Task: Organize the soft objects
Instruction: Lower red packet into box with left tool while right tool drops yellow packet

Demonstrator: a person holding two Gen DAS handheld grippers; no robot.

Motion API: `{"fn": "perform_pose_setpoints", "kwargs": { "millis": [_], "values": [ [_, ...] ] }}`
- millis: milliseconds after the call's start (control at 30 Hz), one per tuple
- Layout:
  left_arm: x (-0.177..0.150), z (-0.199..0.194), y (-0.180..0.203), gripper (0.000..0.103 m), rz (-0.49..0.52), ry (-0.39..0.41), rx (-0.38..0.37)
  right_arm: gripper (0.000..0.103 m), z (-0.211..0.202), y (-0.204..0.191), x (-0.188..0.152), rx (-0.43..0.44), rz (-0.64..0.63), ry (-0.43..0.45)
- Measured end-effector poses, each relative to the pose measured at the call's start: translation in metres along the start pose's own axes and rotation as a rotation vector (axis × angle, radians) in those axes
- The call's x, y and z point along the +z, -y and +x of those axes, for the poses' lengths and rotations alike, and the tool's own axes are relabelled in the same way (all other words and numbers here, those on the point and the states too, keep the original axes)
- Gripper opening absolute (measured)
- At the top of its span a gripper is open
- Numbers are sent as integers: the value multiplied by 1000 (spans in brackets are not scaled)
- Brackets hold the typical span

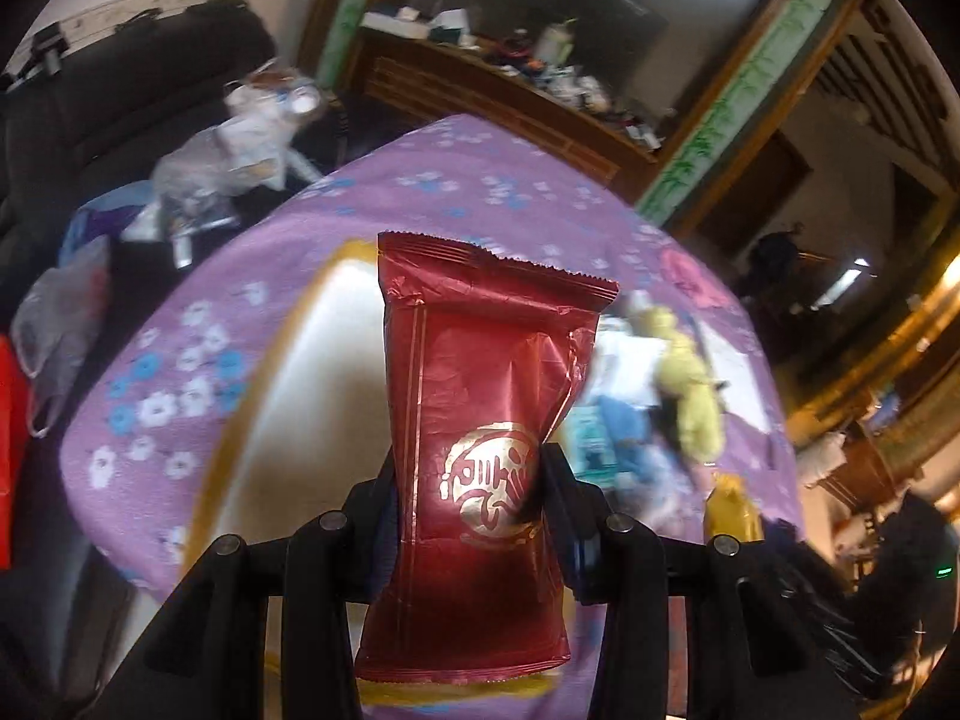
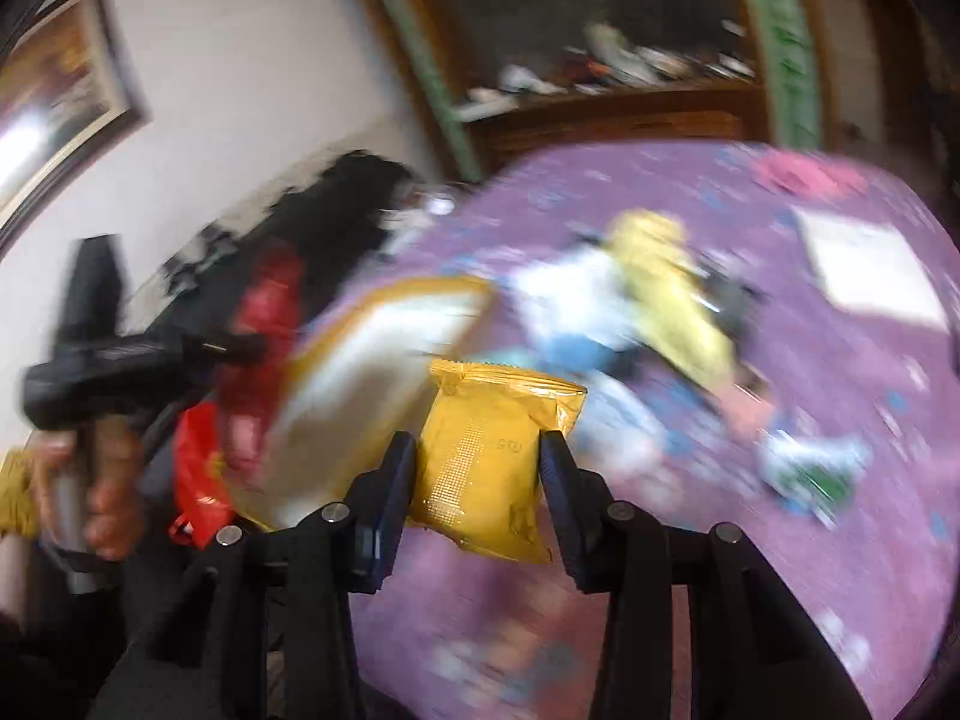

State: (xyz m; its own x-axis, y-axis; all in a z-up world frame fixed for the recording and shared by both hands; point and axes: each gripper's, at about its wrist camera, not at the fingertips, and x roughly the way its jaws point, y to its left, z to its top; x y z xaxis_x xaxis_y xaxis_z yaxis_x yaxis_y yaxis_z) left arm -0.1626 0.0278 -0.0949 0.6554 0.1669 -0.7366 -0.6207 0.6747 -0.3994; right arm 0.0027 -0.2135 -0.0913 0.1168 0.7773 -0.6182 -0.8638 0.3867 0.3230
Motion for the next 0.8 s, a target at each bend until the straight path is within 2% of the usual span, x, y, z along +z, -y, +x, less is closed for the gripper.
{"fn": "perform_pose_setpoints", "kwargs": {
  "millis": [67,133,300,400,500,533,567,700,800],
  "values": [
    [-5,9,-8,45,5,-23,55,42,26,-24,9,75,-23,-46],
    [-12,17,-15,45,18,-41,76,42,49,-46,12,94,-54,-88],
    [-20,36,-30,46,-1,-77,92,42,101,-95,12,6,-199,-139],
    [-21,44,-39,48,-12,-84,116,42,123,-91,0,-43,-204,-191],
    [-21,45,-51,60,-50,-88,69,43,129,-88,-7,-67,-183,-210],
    [-21,42,-55,69,-68,-87,34,43,130,-90,-7,-65,-188,-206],
    [-20,39,-57,77,-83,-82,21,47,127,-93,-7,-54,-198,-203],
    [-18,17,-70,85,-153,-6,-39,86,113,-97,-3,-38,-206,-105],
    [-19,2,-67,90,-155,61,-40,87,96,-93,-3,12,-175,-52]
  ]
}}
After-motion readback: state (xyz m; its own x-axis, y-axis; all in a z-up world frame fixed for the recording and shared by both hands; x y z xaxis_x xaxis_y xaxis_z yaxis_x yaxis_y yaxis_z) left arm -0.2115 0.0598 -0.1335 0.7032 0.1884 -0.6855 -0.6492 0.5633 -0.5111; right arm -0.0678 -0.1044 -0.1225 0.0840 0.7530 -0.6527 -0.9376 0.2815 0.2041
